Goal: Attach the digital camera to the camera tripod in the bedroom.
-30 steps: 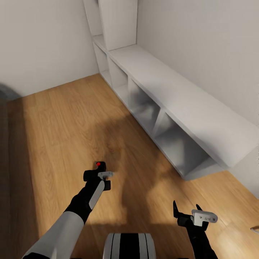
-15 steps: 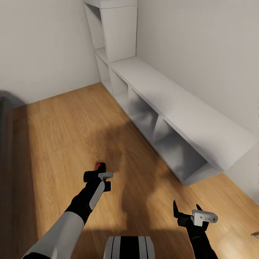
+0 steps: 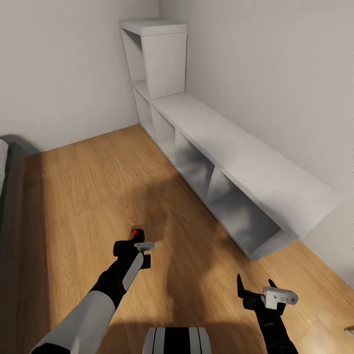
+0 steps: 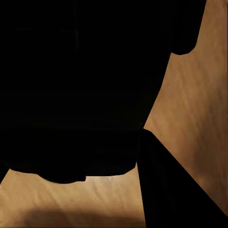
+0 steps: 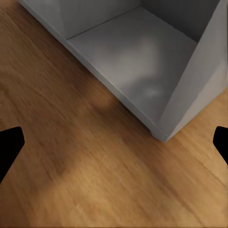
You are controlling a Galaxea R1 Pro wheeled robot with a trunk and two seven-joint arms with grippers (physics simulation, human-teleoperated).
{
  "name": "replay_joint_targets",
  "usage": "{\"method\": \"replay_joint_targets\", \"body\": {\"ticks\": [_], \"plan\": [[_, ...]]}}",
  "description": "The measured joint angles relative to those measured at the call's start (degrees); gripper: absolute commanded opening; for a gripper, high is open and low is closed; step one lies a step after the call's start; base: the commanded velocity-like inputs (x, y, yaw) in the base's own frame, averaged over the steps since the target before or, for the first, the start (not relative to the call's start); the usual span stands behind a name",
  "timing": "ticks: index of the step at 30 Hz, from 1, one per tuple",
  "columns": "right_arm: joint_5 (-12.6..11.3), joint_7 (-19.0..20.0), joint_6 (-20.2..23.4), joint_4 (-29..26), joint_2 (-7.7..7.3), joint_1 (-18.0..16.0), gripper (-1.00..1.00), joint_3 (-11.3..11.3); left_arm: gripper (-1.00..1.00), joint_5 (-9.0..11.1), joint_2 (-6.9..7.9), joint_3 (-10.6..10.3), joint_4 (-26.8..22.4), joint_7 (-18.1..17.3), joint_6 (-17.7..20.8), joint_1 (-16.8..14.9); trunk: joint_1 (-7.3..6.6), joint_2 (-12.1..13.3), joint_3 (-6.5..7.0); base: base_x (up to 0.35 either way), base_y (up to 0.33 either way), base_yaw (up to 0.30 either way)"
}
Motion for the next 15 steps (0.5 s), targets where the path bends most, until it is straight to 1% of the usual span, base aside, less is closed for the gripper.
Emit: {"method": "replay_joint_targets", "body": {"ticks": [5, 10, 13, 15], "plan": [[0.0, 0.01, 0.02, 0.0, 0.02, 0.0, 1.0, 0.05, -1.0, 0.08, 0.07, 0.01, 0.9, -0.05, -0.04, 0.0, -0.13, 0.07, 1.11, 0.0, 0.0, 0.0], [-0.06, 0.1, 0.08, 0.38, 0.1, 0.0, 1.0, 0.17, -1.0, 0.07, 0.09, 0.04, 3.91, -0.19, -0.38, 0.0, -0.26, 0.13, 2.22, 0.0, 0.0, 0.0], [-0.03, 0.24, 0.08, 0.74, 0.11, 0.0, 1.0, 0.18, -1.0, -0.02, 0.16, 0.05, 4.77, -0.33, -1.77, 0.0, -0.34, 0.17, 2.88, 0.0, 0.0, 0.0], [-0.02, 0.28, 0.07, 1.49, 0.17, 0.0, 1.0, 0.18, -1.0, -0.11, 0.18, 0.02, 4.79, -0.41, -4.39, 0.02, -0.39, 0.2, 3.33, 0.0, 0.0, 0.0]]}}
